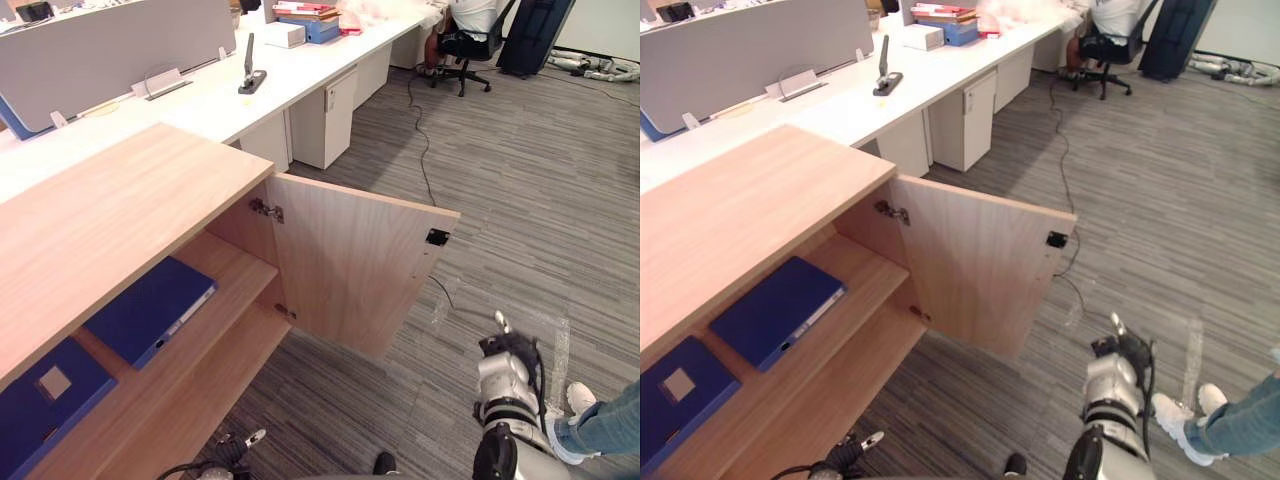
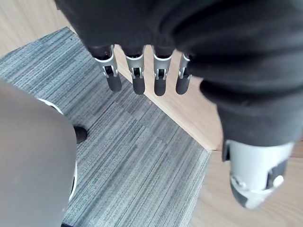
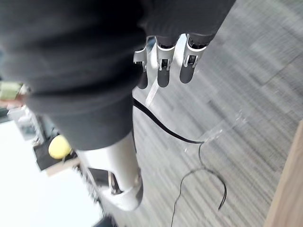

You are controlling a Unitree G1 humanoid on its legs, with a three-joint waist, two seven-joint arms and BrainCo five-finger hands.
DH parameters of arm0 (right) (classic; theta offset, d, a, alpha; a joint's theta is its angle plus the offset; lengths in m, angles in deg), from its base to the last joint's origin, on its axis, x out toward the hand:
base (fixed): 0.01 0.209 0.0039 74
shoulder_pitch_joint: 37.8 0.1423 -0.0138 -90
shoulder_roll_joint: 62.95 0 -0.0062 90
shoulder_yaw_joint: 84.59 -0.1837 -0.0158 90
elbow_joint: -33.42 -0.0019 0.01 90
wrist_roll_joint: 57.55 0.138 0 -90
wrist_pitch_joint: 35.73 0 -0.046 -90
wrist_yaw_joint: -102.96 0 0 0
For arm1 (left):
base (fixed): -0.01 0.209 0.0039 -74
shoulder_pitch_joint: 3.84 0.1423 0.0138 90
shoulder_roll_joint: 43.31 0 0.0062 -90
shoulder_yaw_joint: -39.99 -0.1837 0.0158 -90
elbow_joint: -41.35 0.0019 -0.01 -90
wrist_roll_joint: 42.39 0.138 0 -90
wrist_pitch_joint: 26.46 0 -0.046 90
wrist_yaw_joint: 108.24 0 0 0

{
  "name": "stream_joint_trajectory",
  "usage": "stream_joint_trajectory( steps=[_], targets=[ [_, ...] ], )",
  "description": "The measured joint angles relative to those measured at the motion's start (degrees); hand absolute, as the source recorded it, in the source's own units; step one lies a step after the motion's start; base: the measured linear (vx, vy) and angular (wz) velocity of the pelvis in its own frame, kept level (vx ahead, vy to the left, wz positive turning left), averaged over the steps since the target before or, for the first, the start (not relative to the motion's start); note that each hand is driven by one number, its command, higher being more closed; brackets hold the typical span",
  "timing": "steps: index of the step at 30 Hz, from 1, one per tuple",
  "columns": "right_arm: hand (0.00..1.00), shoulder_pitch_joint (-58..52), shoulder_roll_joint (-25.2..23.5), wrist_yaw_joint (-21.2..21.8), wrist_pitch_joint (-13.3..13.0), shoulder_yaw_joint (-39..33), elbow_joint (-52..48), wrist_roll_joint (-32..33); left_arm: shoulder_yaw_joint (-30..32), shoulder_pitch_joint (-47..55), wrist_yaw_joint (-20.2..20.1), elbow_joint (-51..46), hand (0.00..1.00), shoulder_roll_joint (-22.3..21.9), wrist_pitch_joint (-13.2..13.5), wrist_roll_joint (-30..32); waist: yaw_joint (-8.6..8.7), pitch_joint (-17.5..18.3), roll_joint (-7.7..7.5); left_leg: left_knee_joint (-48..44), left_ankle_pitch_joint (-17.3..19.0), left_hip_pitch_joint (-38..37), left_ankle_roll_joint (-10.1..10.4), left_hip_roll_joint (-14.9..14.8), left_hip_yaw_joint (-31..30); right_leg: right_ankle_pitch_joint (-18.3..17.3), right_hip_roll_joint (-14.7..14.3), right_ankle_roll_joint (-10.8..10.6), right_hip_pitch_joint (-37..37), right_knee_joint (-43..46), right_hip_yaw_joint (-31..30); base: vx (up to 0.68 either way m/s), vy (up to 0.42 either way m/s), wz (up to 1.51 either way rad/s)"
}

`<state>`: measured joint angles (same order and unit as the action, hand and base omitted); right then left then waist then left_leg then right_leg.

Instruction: Walk over to the cabinet, pick up the folder, carry it to the office cabinet, place the folder inside the office cabinet, then close the office cabinet door

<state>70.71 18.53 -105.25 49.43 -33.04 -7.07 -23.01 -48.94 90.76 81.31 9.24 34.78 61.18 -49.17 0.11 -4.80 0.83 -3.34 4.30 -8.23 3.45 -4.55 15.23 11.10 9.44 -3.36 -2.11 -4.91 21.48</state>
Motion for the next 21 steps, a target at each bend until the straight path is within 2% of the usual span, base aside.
stream_joint_trajectory(
  steps=[2, 3, 5, 6, 9, 12, 17, 21],
  targets=[
    [0.00, -1.68, -2.37, -1.23, -0.91, -2.41, 2.66, 4.06, 1.44, -0.17, 0.34, 0.43, 0.00, -0.45, 0.01, 0.02, 0.00, -0.03, 0.02, 0.06, 0.00, -0.11, 0.00, 0.03, -0.02, -0.09, 0.04, -0.09, -0.09, -0.21, 0.01, 0.00, 0.000, 0.00],
    [0.00, -3.40, -4.89, -1.41, -2.00, -3.32, 5.60, 9.32, 2.41, -0.69, 0.43, 1.25, 0.00, -0.51, -0.05, 0.11, 0.01, -0.07, 0.04, 0.16, 0.01, -0.40, 0.01, 0.02, -0.03, -0.23, 0.04, -0.22, -0.31, -0.27, 0.02, 0.00, 0.000, 0.00],
    [0.00, -4.10, -6.64, -1.41, -2.39, -4.09, 7.51, 11.95, 2.78, -1.03, 0.55, 1.72, 0.00, -0.59, -0.29, 0.50, 0.03, -0.19, 0.09, 0.28, 0.01, -0.78, 0.02, 0.00, -0.03, -0.33, 0.02, -0.32, -0.66, -0.28, 0.02, 0.00, 0.000, 0.00],
    [0.00, -4.76, -8.84, -1.42, -3.23, -4.60, 9.57, 15.74, 3.39, -1.48, 0.80, 2.47, 0.00, -0.70, -0.66, 0.73, 0.09, -0.20, 0.16, 0.47, 0.05, -0.96, 0.07, -0.02, -0.10, -0.48, 0.03, -0.49, -0.93, -0.29, 0.08, 0.00, 0.000, 0.00],
    [0.00, -4.91, -12.12, -1.08, -3.96, -3.50, 12.68, 21.84, 4.41, -1.79, 0.91, 2.95, 0.00, -0.86, -0.91, 0.76, 0.12, -0.29, 0.19, 0.74, 0.05, -1.00, 0.08, -0.01, -0.13, -0.62, 0.03, -0.54, -0.89, -0.30, 0.11, 0.00, 0.000, 0.00],
    [0.00, -4.85, -12.65, 0.25, -4.04, 1.28, 13.74, 24.25, 5.01, -1.88, 1.09, 2.98, 0.00, -0.99, -1.17, 0.74, 0.01, -0.28, 0.20, 0.87, 0.04, -1.10, 0.07, 0.01, -0.13, -0.59, 0.00, -0.74, -0.87, -0.28, 0.13, 0.01, 0.006, 0.00],
    [0.00, -4.39, -11.44, 6.41, -3.81, 11.62, 13.83, 26.81, 5.94, -1.96, 0.95, 3.13, 0.00, -1.05, -1.17, 0.74, -0.20, -0.32, 0.13, 1.14, 0.04, -1.22, 0.07, -0.09, -0.13, -0.66, -0.22, -0.79, -0.88, -0.27, 0.12, 0.01, 0.007, 0.00],
    [0.00, -3.70, -10.59, 10.98, -2.42, 22.73, 13.48, 27.28, 5.96, -2.08, 0.07, 3.32, 0.00, -1.00, -1.10, 0.75, -0.50, -0.40, 0.01, 1.12, 0.05, -1.22, 0.07, -0.14, -0.16, -0.69, -0.29, -0.74, -0.91, -0.29, 0.11, 0.00, 0.000, 0.00]
  ],
)
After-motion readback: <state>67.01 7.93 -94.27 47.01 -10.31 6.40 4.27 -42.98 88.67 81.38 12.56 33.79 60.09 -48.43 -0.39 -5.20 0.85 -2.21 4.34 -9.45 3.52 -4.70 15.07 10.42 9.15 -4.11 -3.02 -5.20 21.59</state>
